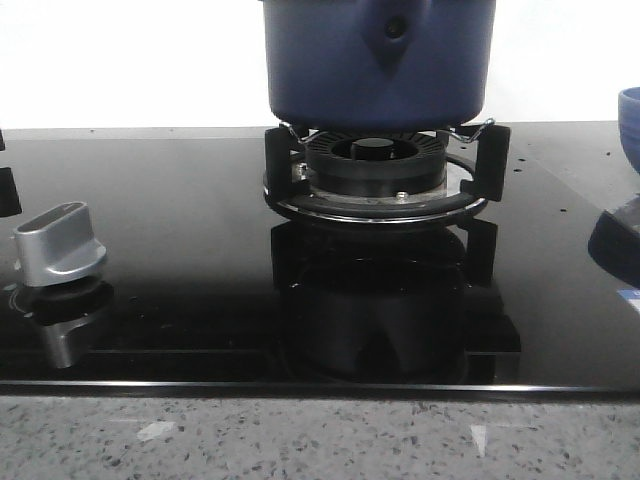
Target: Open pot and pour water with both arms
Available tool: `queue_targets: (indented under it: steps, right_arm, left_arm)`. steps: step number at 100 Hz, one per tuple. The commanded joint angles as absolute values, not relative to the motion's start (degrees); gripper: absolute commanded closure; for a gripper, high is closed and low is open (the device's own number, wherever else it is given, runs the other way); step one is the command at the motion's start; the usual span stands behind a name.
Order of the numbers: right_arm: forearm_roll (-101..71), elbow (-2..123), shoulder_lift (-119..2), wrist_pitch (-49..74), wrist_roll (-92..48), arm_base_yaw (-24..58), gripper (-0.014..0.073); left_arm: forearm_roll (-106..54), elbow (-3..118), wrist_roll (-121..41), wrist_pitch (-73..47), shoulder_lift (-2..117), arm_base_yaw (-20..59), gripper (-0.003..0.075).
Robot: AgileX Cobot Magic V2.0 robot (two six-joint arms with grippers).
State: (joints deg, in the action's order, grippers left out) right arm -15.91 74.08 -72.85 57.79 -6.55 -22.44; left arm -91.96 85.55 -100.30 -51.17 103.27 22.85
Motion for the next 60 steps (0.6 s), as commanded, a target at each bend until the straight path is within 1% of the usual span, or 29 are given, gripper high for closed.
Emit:
queue_targets:
  steps: [1,44,51,60]
  right_arm:
    - [-16.86,76.02,-71.10,55.68,-6.93,-22.82,0.0158]
    - [-16.86,76.02,-71.10,55.68,-6.93,-22.82,0.0158]
    - [-16.86,76.02,-71.10,55.57,-6.93,-22.82,0.0158]
    - [-16.86,76.02,-71.10,55.57,-6.93,-22.82,0.0158]
  left_arm:
    - [-96.31,87.74,-99.80,-52.91,100.96,23.39,0.0399]
    - [-94.57,87.74,-99.80,-53.09,101.55,23.39,0.0394]
    - [-94.07,87.74,-99.80,-53.24,101.55,23.39,0.0357]
    - [-94.07,87.74,-99.80,-53.25,101.55,23.39,0.0241]
